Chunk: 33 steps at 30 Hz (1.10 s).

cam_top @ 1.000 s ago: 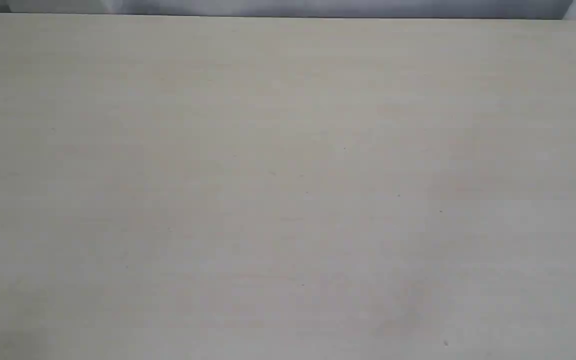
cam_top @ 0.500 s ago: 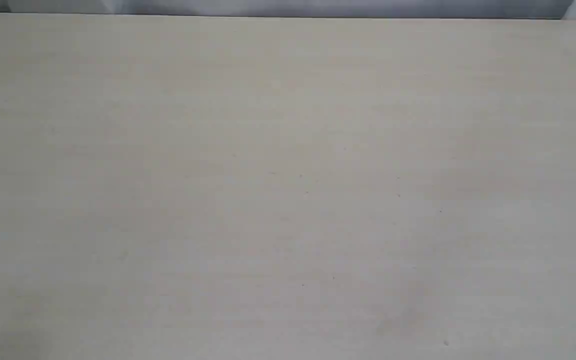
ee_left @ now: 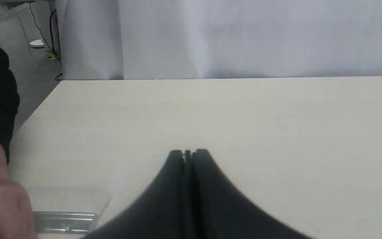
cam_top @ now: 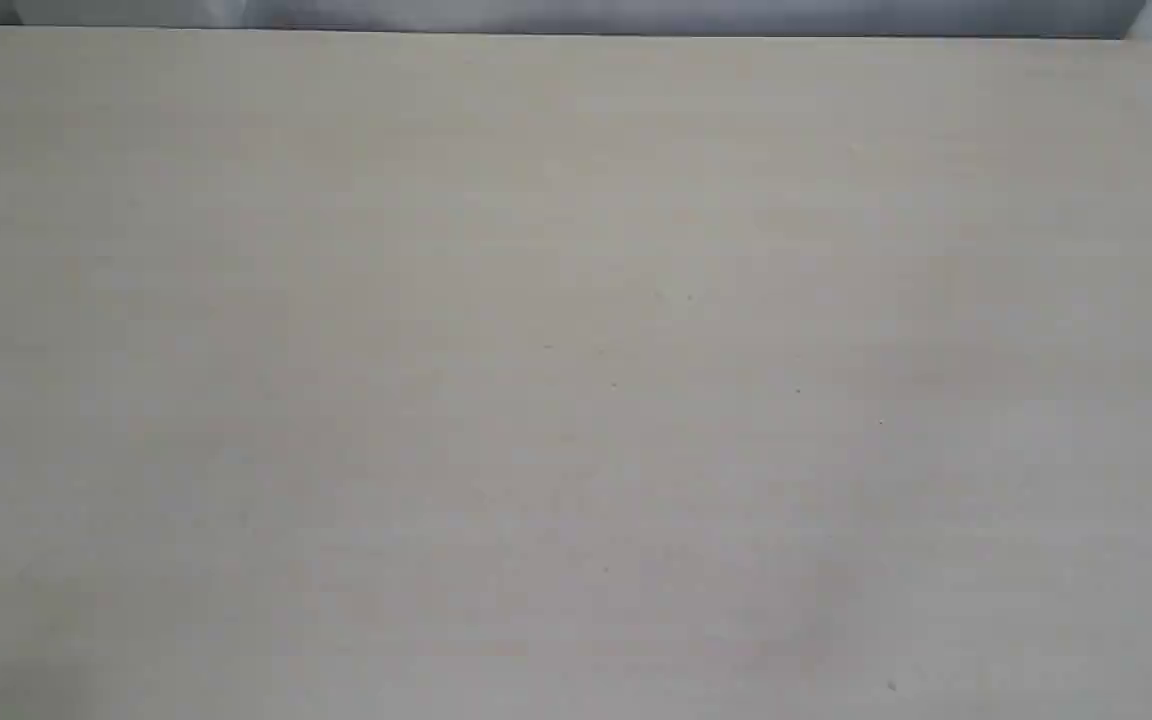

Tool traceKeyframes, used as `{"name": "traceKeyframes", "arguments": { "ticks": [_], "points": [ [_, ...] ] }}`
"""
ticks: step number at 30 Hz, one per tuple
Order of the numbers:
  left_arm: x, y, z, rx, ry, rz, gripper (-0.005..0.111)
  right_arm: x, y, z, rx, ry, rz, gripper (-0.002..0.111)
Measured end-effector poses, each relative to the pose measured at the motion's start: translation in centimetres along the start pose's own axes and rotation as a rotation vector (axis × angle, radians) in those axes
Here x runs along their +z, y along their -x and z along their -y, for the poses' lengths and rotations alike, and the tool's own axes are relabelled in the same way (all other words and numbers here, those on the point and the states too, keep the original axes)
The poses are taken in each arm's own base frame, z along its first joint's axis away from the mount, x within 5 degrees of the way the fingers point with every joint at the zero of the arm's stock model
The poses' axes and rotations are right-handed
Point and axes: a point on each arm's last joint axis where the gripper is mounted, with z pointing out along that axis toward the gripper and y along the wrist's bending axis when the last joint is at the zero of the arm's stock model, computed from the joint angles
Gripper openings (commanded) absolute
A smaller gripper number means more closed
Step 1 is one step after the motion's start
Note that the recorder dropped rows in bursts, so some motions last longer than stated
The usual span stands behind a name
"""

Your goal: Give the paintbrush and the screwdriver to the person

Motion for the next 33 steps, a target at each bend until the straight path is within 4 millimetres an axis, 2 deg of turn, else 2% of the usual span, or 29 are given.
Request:
{"name": "traceKeyframes", "arguments": {
  "ticks": [11, 33],
  "points": [
    [0.00, 0.00, 0.00, 0.000, 0.000, 0.000, 0.000, -0.04, -0.82, -0.03, 0.010, 0.003, -0.090, 0.004],
    [0.00, 0.00, 0.00, 0.000, 0.000, 0.000, 0.000, -0.04, -0.87, -0.04, 0.014, 0.004, -0.096, 0.004]
  ]
}}
